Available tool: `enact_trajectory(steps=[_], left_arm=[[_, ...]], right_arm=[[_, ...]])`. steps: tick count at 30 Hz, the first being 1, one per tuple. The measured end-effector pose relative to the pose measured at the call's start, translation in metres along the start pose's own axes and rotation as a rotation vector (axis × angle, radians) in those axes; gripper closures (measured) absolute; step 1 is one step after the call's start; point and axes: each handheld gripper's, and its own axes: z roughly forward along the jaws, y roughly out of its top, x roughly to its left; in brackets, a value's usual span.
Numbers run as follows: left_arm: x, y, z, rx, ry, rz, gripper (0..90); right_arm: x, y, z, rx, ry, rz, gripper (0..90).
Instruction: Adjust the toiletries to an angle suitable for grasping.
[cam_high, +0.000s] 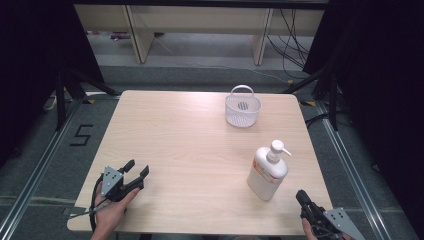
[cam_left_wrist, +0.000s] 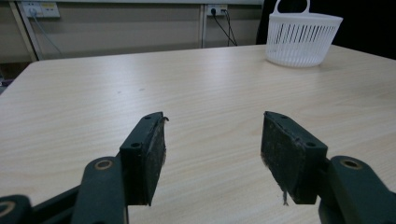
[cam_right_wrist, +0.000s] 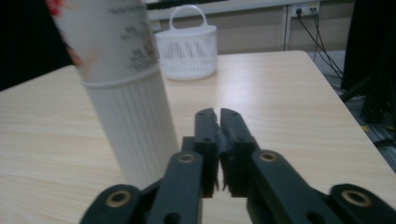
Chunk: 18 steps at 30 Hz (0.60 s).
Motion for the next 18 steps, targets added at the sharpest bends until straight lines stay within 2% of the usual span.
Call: enact_trajectory(steps=[2,3,4,5,6,7,8,9,10,11,12,13,14,17,18], left_arm=[[-0.001,-0.003,0.001,0.0,-0.002,-0.004,39.7],[-0.001,-0.003,0.001,0.0,-0.002,-0.004,39.9],[-0.003,-0.002,0.0,0.011,0.001,0.007,40.0],[-0.003,-0.002,0.0,0.011,0.001,0.007,40.1],[-0.005,-0.002,0.0,0.009,-0.002,0.021,40.2],[-0.005,-0.002,0.0,0.009,-0.002,0.021,40.4],[-0.005,-0.002,0.0,0.008,-0.001,0.025,40.4],[-0.005,-0.002,0.0,0.009,0.0,0.02,40.4],[-0.005,-0.002,0.0,0.009,0.002,0.01,40.5],[-0.004,-0.002,0.0,0.007,0.003,0.004,40.5],[-0.003,-0.003,0.001,-0.005,0.001,-0.003,40.4],[-0.003,-0.003,0.001,-0.006,0.005,-0.008,40.4],[-0.003,-0.003,0.001,-0.008,0.0,-0.004,40.5],[-0.005,-0.002,0.0,0.012,0.004,0.014,40.6],[-0.006,-0.002,0.001,0.009,0.002,0.022,40.6]], right_arm=[[0.007,0.002,-0.002,-0.034,0.03,0.004,90.0],[0.007,0.002,-0.002,-0.034,0.03,0.004,90.0],[0.015,0.007,-0.006,-0.029,0.054,-0.021,90.0],[0.015,0.007,-0.006,-0.029,0.054,-0.021,90.0],[0.024,0.01,-0.008,-0.025,0.065,-0.031,90.0],[0.024,0.01,-0.008,-0.025,0.065,-0.031,90.0],[0.027,0.011,-0.007,-0.041,0.077,-0.037,90.0],[0.031,0.012,-0.007,-0.039,0.069,-0.048,90.0],[0.033,0.012,-0.007,-0.025,0.088,-0.052,90.0],[0.036,0.012,-0.007,-0.034,0.079,-0.058,90.0],[0.038,0.013,-0.005,-0.048,0.098,-0.049,90.0],[0.04,0.015,-0.007,-0.016,0.091,-0.057,90.0],[0.046,0.018,-0.006,-0.036,0.111,-0.07,90.0],[0.051,0.02,-0.006,-0.037,0.119,-0.079,90.0],[0.056,0.022,-0.005,-0.039,0.138,-0.09,90.0]])
